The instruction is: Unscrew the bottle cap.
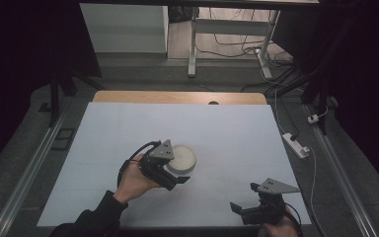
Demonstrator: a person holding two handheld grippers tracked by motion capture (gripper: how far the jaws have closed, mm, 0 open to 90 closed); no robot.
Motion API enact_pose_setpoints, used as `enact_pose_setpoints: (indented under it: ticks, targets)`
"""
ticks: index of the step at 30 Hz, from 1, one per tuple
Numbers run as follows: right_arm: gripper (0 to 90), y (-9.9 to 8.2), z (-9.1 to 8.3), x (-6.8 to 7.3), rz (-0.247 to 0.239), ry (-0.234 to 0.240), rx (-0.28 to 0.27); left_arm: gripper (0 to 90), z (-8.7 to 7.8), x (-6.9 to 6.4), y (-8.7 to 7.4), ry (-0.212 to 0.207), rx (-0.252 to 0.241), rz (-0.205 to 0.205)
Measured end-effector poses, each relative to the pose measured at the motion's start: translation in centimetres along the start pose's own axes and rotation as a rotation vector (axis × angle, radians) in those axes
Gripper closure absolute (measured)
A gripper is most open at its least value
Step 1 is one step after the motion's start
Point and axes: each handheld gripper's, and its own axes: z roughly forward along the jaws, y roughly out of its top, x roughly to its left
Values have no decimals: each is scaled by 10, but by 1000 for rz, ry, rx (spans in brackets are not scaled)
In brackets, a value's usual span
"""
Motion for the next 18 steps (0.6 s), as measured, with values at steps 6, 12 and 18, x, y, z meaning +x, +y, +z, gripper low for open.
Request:
enact_pose_setpoints:
  ticks: [6,12,18]
  targets:
    - [0,11,8,8,-57,46,-24,73,0,-1,0,-4,-1,5]
    - [0,24,13,14,-69,79,-65,73,0,1,-1,-36,-19,-2]
    - [0,37,18,19,-64,114,-58,74,-2,1,-1,-42,-24,7]
